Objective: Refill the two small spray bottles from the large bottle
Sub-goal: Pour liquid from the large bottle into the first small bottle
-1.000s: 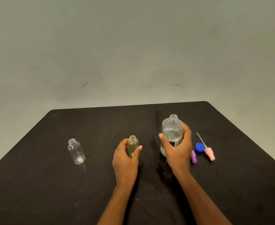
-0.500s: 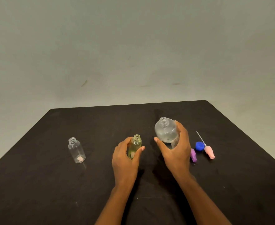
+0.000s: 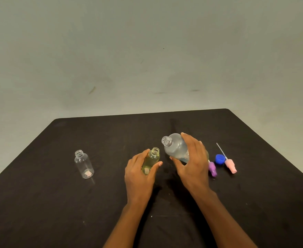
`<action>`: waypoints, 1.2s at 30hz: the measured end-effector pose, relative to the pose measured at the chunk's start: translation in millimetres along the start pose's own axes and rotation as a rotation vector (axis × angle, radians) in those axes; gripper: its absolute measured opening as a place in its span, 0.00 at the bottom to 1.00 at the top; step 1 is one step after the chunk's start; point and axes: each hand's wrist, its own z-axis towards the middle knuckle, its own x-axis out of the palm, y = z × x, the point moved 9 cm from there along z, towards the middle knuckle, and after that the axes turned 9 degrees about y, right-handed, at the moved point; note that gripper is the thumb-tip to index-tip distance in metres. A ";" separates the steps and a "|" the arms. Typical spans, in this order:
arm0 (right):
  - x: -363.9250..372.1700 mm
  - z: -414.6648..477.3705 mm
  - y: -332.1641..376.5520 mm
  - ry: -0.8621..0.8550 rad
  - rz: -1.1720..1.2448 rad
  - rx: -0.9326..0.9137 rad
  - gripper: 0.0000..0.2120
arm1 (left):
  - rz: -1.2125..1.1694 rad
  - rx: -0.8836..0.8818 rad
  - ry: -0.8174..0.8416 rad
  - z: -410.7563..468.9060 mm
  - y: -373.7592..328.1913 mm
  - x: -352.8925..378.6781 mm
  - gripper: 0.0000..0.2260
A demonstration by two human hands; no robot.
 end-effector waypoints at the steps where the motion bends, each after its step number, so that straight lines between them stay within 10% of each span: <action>1: 0.4 0.1 0.1 0.005 -0.009 -0.003 0.35 | -0.003 0.001 0.004 0.0 0.0 0.5 0.20; 36: -0.2 -0.3 8.4 0.039 -0.117 -0.054 0.39 | 0.087 0.017 -0.016 0.2 -4.0 -3.1 0.21</action>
